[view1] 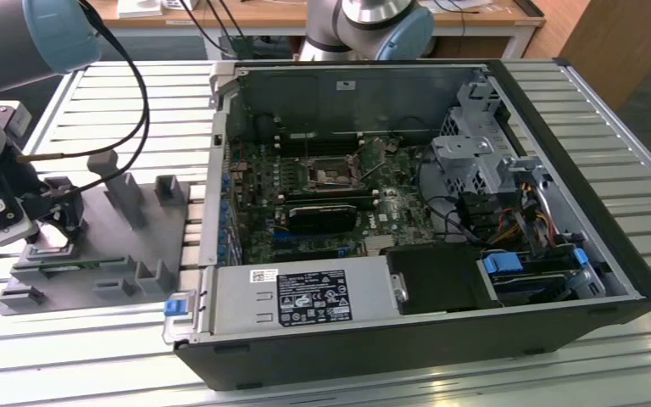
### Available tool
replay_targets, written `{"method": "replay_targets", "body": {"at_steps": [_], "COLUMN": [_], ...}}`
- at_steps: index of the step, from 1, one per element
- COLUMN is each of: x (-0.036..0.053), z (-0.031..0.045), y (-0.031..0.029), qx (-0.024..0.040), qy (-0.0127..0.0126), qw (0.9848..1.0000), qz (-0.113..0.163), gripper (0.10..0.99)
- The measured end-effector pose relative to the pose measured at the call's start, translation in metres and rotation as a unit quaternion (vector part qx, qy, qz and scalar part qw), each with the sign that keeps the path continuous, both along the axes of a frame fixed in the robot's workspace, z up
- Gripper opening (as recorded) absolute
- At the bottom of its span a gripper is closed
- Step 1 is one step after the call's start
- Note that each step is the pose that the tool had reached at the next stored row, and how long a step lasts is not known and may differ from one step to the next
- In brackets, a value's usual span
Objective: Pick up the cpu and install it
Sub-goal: 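Pick up the cpu and move it towards the insertion slot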
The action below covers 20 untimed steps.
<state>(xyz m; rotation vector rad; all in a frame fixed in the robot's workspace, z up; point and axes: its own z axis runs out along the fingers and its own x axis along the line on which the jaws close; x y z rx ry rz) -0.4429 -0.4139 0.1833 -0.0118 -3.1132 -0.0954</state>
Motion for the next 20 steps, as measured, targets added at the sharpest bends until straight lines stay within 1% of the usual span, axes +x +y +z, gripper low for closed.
{"method": "replay_targets", "body": {"at_steps": [7, 9, 10, 11, 14, 16, 17, 20], "x": [0.0002, 0.0002, 0.0002, 0.0002, -0.0003, -0.0014, -0.0023, -0.0031], "z": [0.0000, 0.0001, 0.0006, 0.0012, 0.0016, 0.0023, 0.0023, 0.0023], "y": [0.0001, 0.0001, 0.0000, 0.0000, 0.0000, 0.0001, 0.0000, 0.0000], "qx": [-0.0003, -0.0002, -0.0003, -0.0004, -0.0006, -0.0007, -0.0006, -0.0006], "qy": [-0.0001, -0.0002, -0.0002, -0.0006, -0.0026, -0.0056, -0.0067, -0.0068], "qw": [1.0000, 1.0000, 1.0000, 1.0000, 1.0000, 1.0000, 1.0000, 1.0000], "qz": [0.000, 0.000, 0.000, 0.000, 0.000, 0.000, 0.000, 0.000], "gripper": [0.541, 0.553, 0.616, 0.616, 0.616, 0.616, 0.616, 0.616]}}
